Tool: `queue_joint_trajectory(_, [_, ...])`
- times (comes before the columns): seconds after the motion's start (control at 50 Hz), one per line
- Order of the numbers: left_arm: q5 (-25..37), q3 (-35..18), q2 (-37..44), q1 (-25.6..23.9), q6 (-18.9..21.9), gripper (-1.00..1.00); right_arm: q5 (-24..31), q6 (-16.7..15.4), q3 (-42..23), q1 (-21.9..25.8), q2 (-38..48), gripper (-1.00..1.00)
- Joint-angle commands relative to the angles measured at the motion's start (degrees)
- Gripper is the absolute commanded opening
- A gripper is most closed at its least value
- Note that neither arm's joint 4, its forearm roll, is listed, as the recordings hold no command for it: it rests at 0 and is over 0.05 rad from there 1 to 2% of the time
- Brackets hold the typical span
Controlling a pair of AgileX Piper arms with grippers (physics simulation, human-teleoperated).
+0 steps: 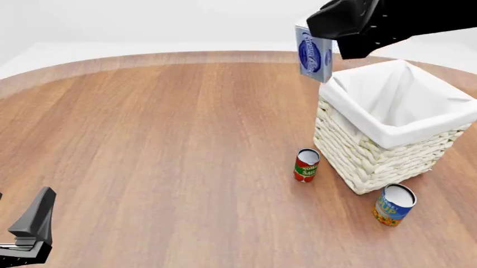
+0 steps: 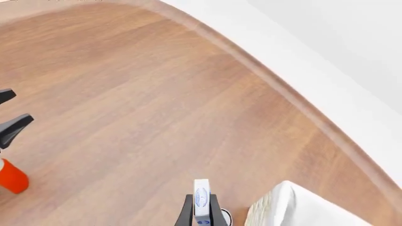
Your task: Pick up the alphabet soup and the cream cheese box, and put them in the basket.
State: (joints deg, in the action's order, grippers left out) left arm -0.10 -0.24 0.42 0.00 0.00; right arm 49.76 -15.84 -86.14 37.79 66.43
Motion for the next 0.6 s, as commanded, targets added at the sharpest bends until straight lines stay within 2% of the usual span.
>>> queue_joint_trajectory(0.02, [0.0, 0.0, 0.0, 0.0, 0.0, 1.0, 2.43, 0.57, -1.68, -1.92, -1.58, -1.0])
queue_joint_trajectory(0.34, [0.0, 0.0, 0.0, 0.0, 0.0, 1.0, 5.47, -0.03, -4.08, -3.63, -3.0, -1.0])
queue_joint_trajectory(0.6, [0.0, 0.0, 0.0, 0.0, 0.0, 1.0, 6.89, -0.47, -5.28, -7.88, -3.8, -1.0])
